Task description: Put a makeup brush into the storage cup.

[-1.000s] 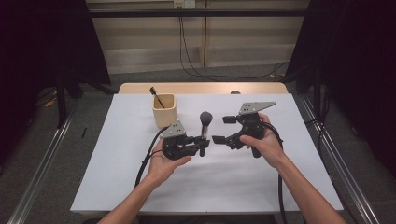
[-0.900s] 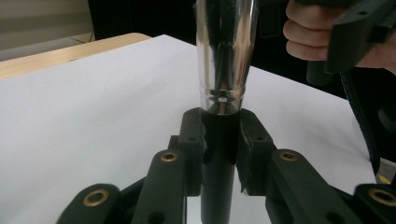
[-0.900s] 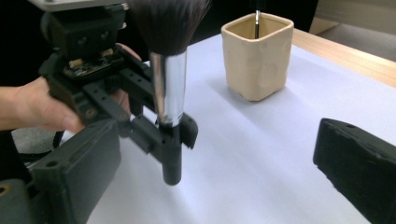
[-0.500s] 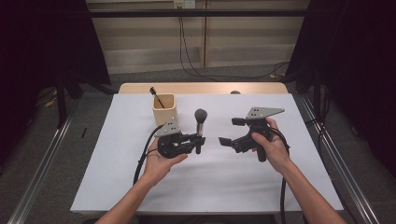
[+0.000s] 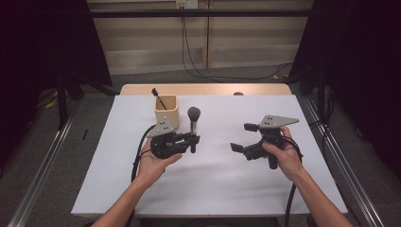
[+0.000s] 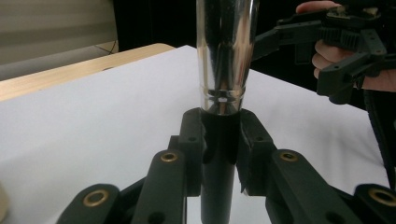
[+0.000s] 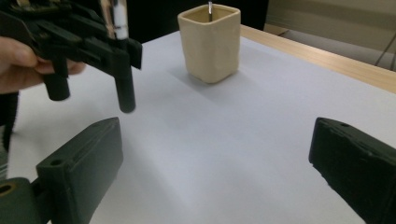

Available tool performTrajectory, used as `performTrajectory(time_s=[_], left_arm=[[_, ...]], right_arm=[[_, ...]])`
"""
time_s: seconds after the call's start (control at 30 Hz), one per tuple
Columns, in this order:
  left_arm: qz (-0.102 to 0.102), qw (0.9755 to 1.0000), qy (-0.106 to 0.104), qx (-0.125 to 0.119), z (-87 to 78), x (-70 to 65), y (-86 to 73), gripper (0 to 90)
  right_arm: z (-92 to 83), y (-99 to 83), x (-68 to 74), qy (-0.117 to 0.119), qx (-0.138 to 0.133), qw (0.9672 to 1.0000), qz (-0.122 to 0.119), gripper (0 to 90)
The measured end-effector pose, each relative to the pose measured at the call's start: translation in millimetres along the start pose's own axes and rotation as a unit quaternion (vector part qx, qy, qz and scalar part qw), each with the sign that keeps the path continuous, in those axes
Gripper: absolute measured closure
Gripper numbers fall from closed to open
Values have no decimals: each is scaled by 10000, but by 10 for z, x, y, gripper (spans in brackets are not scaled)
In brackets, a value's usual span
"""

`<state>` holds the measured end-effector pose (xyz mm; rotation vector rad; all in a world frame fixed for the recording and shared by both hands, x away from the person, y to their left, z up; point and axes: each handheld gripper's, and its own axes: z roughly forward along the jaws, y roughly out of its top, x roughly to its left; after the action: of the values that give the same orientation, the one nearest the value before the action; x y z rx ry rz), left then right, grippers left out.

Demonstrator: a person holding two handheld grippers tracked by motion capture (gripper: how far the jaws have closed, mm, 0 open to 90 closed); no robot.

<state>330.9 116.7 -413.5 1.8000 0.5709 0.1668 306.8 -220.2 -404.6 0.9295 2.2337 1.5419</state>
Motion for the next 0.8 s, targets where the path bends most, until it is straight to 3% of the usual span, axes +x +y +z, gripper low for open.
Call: performTrajectory(time_s=[0.27,0.4,0.47,0.6,0.7,0.8], left_arm=[[-92,9998,113,-125,-117,86,21,746],[-49,9997,183,-131,-166,120,33,747],[-41,9996,216,-147,-202,139,38,746],[-41,9993,331,-163,-269,179,46,747],[-32,9991,375,-184,-320,210,72,746],[-19,9988,419,-238,-367,242,102,747]], right_arm=[[-81,-138,-17,-269,-70,9993,254,12],[-128,-186,-4,-389,-67,9990,222,13],[-161,-225,9,-502,-223,9981,270,13],[-229,-305,26,-709,-233,9967,332,4],[-303,-368,20,-925,-441,9941,341,3],[-372,-438,9,-995,-434,9933,398,3]])
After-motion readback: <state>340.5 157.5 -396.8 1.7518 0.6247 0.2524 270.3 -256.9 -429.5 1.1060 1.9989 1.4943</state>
